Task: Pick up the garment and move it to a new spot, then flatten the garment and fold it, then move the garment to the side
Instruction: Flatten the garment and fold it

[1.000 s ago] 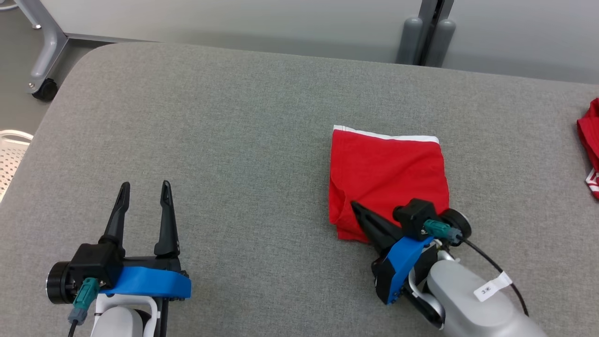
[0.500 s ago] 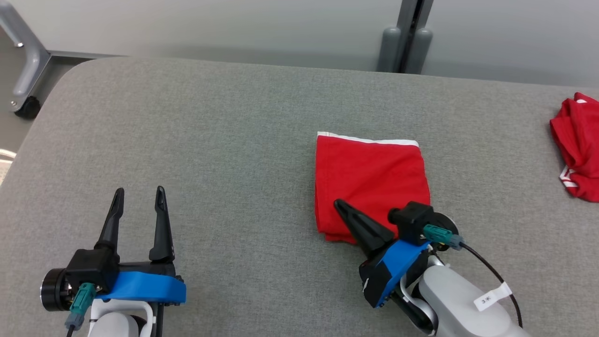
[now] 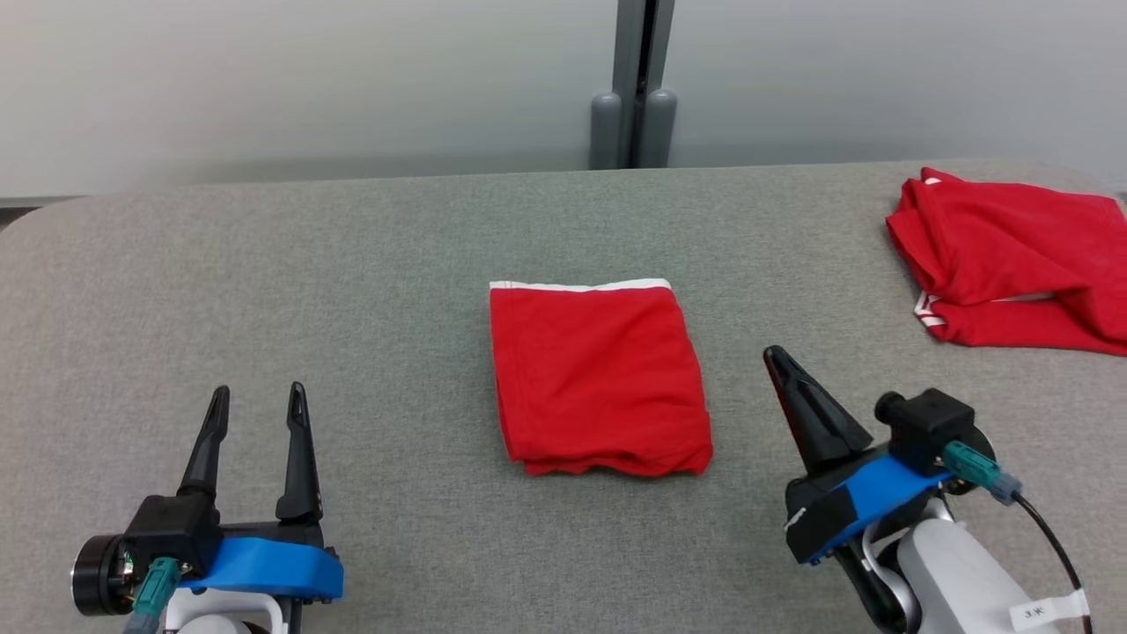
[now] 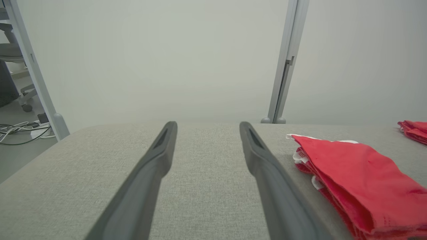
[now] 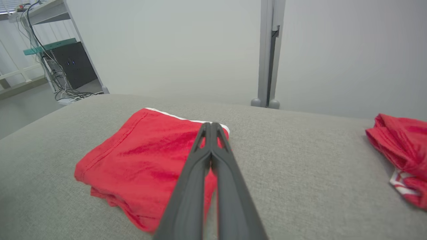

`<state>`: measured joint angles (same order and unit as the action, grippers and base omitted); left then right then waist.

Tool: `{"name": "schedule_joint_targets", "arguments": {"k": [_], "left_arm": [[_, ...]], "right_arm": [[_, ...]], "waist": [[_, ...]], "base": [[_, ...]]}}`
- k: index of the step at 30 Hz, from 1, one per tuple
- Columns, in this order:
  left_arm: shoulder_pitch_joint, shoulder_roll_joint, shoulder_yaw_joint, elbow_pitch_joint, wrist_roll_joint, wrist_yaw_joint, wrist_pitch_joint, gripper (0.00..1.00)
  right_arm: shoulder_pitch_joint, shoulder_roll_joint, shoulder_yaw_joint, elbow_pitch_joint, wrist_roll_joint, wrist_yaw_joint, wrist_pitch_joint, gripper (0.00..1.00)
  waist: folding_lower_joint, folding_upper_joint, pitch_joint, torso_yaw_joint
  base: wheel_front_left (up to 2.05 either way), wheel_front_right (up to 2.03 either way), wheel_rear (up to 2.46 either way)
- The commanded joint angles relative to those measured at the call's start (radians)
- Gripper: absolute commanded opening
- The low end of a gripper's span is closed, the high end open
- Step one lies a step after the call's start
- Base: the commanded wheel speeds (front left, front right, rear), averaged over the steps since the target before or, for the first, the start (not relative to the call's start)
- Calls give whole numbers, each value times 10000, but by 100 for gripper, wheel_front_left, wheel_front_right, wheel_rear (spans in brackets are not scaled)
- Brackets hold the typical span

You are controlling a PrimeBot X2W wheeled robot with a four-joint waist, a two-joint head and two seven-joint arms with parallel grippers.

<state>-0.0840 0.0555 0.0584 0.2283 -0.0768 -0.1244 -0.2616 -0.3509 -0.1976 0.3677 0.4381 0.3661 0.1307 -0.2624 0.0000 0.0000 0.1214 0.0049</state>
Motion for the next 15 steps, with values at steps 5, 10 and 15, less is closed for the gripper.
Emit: {"name": "schedule_joint_targets", "arguments": {"k": [5, 10, 15], "left_arm": [[247, 39, 63, 71, 74, -82, -44, 100], [452, 30, 87, 56, 78, -85, -44, 100], [649, 17, 69, 112, 80, -80, -44, 100]], "right_arm": [[915, 185, -1174, -314, -456, 1, -31, 0], [1522, 546, -2218, -676, -783, 1, -30, 100], [2076, 782, -2873, -1009, -1155, 3, -30, 100]], "waist": [[0, 0, -467, -509], [0, 0, -653, -668], [0, 0, -887, -629]], "base": [[0, 0, 0], [0, 0, 0], [0, 0, 0]]}}
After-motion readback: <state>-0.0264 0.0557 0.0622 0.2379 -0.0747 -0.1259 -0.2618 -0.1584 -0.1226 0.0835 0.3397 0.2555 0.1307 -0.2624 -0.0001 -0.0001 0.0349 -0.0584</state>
